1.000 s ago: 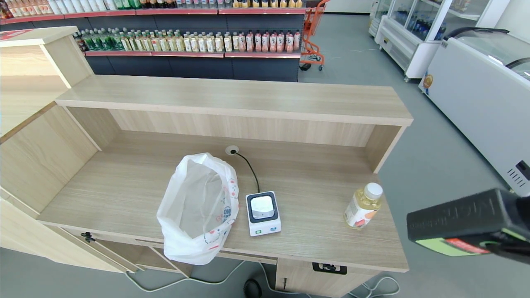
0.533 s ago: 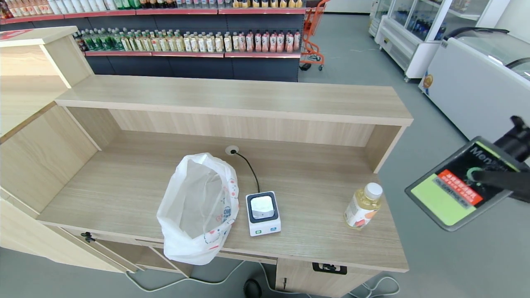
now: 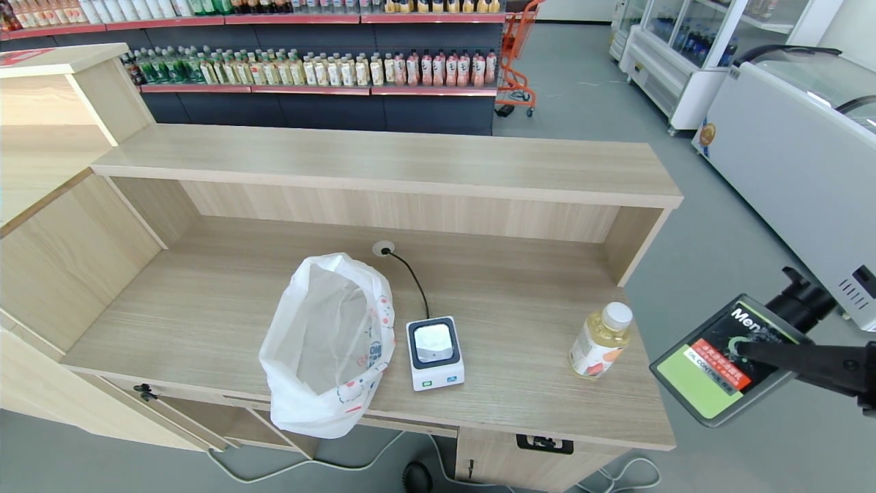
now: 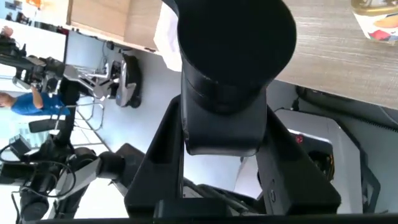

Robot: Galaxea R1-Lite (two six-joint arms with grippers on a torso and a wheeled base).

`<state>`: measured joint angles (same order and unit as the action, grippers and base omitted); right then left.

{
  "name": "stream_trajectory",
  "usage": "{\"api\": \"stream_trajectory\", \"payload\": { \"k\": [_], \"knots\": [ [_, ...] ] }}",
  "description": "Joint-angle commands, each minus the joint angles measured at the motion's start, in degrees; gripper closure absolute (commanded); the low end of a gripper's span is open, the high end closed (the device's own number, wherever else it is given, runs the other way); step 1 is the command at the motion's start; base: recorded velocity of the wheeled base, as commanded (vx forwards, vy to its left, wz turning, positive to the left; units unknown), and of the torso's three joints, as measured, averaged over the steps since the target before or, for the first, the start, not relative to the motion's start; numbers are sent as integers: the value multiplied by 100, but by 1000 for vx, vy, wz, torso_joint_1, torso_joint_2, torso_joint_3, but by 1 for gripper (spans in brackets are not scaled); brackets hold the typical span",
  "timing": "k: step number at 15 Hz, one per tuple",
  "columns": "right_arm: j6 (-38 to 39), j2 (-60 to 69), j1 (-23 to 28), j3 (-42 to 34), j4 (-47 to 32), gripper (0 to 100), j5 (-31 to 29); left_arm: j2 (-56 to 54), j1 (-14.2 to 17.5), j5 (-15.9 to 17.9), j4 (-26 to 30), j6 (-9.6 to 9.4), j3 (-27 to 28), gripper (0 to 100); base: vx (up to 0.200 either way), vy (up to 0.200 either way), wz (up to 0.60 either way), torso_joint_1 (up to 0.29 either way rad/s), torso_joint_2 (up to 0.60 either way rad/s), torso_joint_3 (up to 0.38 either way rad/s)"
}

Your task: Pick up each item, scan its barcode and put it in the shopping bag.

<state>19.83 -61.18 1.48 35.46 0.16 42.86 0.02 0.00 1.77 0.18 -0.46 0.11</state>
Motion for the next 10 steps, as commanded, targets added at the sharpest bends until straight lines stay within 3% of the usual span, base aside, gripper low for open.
{"api": "stream_trajectory", "payload": {
  "k": [1,5,10],
  "knots": [
    [-6,36,2,-66,2,100,-41,6,0,-1,-1,-6,-2,100,0,0,0,0,0,0],
    [-6,89,-7,-57,2,100,-41,-2,0,-1,-1,-15,-2,100,0,0,0,0,0,0],
    [-6,-78,-7,119,19,100,-129,-2,0,8,8,-15,-2,100,0,200,0,4,0,2]
  ]
}}
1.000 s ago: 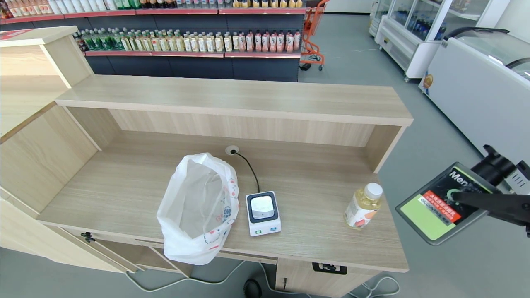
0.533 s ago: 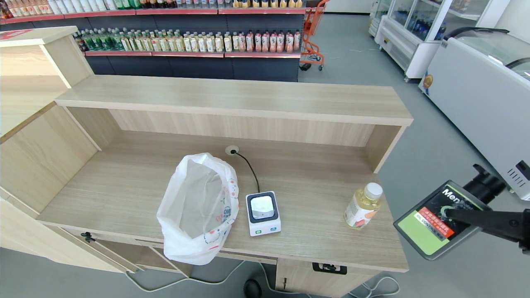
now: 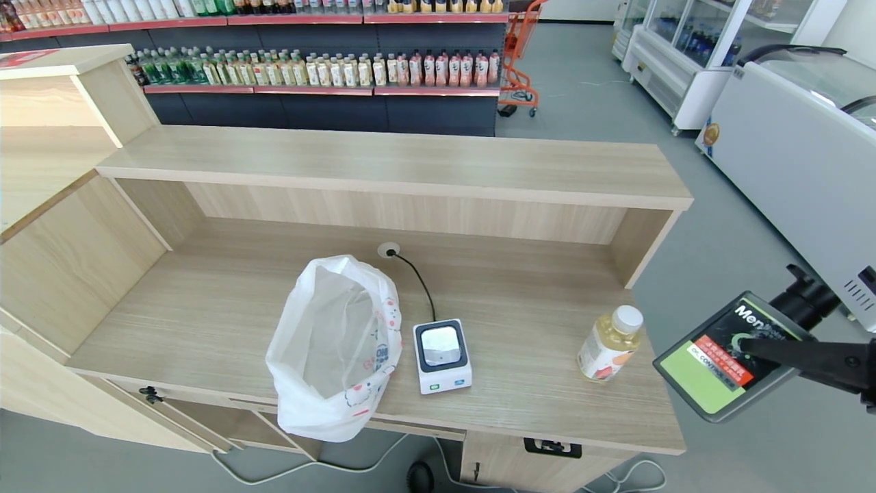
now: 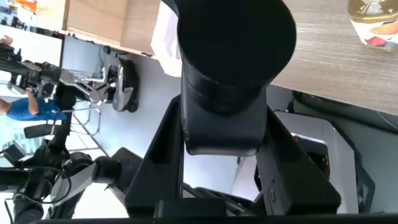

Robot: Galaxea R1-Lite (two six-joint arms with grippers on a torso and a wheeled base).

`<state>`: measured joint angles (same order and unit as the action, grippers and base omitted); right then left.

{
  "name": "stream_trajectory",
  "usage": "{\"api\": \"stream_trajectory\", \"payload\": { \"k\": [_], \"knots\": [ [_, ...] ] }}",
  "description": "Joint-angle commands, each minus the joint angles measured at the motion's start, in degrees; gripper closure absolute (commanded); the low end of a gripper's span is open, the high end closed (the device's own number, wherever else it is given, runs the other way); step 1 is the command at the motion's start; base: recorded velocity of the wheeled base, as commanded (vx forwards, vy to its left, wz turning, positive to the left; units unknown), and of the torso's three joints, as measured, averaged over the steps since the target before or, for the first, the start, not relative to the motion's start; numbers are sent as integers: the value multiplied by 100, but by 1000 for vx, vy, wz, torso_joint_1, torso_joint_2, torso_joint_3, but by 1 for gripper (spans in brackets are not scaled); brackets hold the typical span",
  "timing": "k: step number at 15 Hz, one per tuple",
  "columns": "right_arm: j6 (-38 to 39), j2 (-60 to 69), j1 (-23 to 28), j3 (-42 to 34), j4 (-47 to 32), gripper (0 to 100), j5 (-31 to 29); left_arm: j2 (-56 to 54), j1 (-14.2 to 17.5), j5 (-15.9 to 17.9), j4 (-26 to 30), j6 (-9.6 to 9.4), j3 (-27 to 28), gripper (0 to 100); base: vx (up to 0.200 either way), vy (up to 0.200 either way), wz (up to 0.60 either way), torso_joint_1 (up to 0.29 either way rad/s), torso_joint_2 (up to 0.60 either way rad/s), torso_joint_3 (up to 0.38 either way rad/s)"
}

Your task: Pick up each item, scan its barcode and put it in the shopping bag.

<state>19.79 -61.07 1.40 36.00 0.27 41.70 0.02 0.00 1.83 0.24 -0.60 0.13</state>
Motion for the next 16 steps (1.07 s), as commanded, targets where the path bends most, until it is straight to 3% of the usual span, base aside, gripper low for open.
{"api": "stream_trajectory", "payload": {
  "k": [1,7,10,13,16],
  "knots": [
    [-10,-168,-8,109,17,100,-145,-2,0,-7,2,-2,-5,100,0,200,0,12,7,7],
    [-370,-1557,-211,135,1186,100,-1375,-2,0,2,-7,-37,-5,100,0,200,0,3,1,2],
    [-370,-1926,-518,127,1388,100,-1437,-2,0,2,-7,-63,4,100,0,200,0,4,1,4],
    [-432,-2268,-747,153,1423,100,-1446,6,0,2,-7,-11,-5,100,0,0,0,0,0,0],
    [-818,-2980,-791,171,2135,100,-1446,-2,0,2,2,-11,-5,100,0,0,0,0,0,0]
  ]
}}
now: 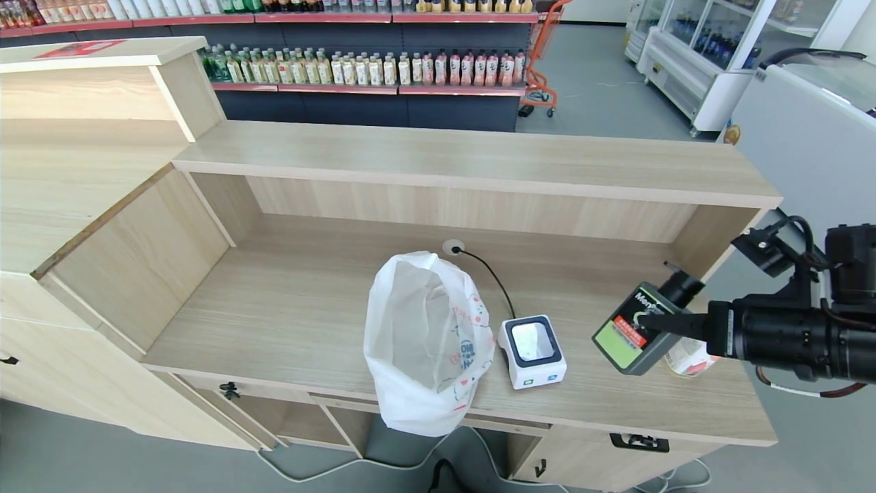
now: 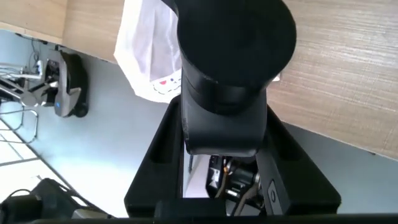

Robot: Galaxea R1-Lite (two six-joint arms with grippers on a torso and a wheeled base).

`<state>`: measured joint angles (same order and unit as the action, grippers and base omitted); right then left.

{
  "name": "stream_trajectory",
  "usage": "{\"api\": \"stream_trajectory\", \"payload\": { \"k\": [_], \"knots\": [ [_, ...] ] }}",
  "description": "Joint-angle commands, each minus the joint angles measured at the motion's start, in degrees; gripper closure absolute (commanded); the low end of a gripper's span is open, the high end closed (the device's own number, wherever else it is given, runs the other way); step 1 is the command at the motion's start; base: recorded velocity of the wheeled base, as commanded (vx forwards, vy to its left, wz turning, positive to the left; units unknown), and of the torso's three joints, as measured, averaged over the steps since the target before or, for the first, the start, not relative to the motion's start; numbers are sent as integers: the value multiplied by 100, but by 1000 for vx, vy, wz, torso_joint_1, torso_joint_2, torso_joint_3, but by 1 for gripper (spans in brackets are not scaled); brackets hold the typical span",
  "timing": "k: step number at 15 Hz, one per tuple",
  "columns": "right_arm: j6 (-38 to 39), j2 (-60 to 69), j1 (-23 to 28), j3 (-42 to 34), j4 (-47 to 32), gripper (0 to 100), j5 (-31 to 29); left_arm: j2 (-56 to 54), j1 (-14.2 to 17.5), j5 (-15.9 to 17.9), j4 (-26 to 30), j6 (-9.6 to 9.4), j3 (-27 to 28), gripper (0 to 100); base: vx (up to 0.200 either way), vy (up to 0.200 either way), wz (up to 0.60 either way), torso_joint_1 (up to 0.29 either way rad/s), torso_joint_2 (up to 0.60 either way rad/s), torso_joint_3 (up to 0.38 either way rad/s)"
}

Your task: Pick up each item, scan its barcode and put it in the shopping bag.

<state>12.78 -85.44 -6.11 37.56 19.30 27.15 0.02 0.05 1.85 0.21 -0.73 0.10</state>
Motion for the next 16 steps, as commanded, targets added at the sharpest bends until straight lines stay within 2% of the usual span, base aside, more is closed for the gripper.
{"api": "stream_trajectory", "payload": {
  "k": [1,6,10,12,16],
  "knots": [
    [-126,-702,-40,15,426,100,10,6,-5,-1,6,3,-1,100,0,0,0,0,0,0],
    [-214,-1132,-374,243,645,100,-140,6,-5,-1,-3,3,-1,100,0,0,0,0,0,0],
    [-232,-1458,-875,700,654,100,-395,6,-5,-1,-3,3,-1,100,0,0,0,0,0,0],
    [-487,-1800,-927,753,892,100,-711,6,-5,-1,6,3,8,100,0,0,0,0,0,0],
    [-627,-2231,-1024,814,1217,100,-746,6,-5,-1,-3,3,-1,100,0,0,0,0,0,0]
  ]
}}
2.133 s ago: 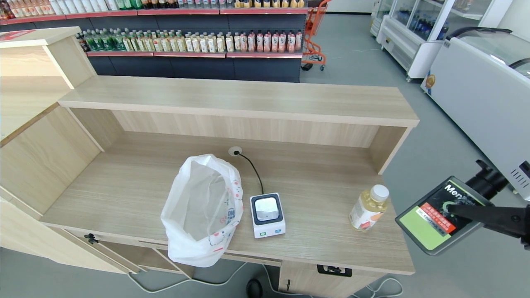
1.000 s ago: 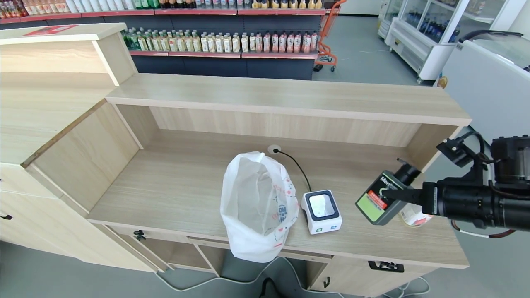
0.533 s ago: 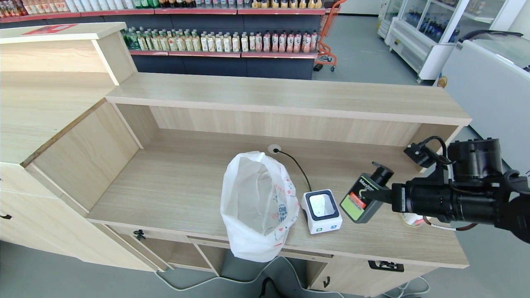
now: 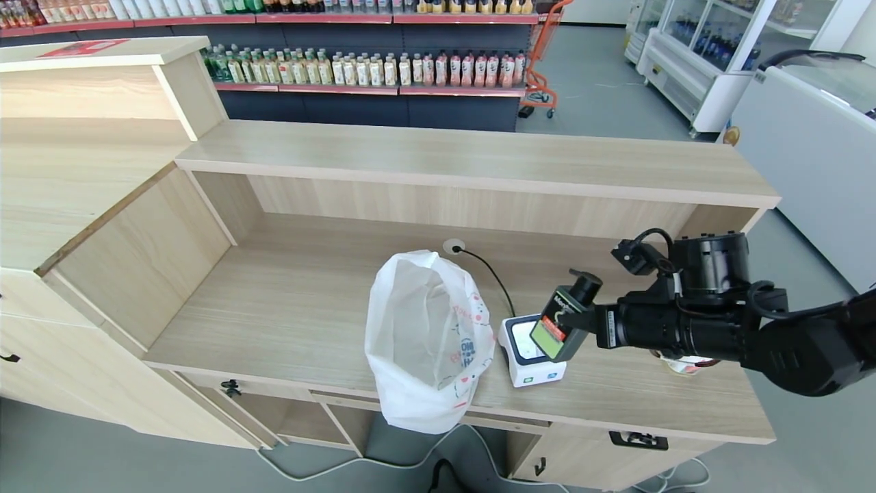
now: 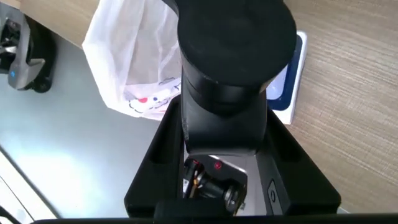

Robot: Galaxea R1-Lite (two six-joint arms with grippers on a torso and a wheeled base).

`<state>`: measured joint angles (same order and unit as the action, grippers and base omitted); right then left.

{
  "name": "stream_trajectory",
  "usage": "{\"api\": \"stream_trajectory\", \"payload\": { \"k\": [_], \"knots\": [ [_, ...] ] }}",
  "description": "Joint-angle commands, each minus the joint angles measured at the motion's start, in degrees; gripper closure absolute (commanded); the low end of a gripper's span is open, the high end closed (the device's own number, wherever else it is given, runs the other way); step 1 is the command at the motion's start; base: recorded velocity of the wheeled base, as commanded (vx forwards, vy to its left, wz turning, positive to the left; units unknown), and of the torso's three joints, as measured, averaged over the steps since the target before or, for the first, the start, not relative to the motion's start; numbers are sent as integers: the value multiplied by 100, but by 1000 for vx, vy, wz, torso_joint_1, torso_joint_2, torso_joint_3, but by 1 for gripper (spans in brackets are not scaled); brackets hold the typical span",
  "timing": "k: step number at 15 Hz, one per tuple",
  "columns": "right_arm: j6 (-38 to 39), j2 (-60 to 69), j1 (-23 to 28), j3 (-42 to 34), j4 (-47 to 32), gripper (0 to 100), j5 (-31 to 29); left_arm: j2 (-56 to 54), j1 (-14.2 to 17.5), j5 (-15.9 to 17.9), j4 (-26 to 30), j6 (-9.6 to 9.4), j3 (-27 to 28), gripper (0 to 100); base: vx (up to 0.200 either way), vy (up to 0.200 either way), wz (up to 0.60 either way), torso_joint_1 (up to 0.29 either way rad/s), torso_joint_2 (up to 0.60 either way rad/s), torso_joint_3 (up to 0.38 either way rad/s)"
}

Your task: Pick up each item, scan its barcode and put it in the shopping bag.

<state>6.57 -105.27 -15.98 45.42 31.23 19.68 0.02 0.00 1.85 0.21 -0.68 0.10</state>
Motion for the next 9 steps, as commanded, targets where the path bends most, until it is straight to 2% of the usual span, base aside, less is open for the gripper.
{"api": "stream_trajectory", "payload": {
  "k": [1,9],
  "knots": [
    [11,-354,-45,63,146,100,19,6,0,-1,6,-2,8,100,0,0,0,0,0,0],
    [28,-961,-37,327,375,100,28,6,0,-1,-3,-2,-1,100,0,0,0,0,0,0]
  ]
}}
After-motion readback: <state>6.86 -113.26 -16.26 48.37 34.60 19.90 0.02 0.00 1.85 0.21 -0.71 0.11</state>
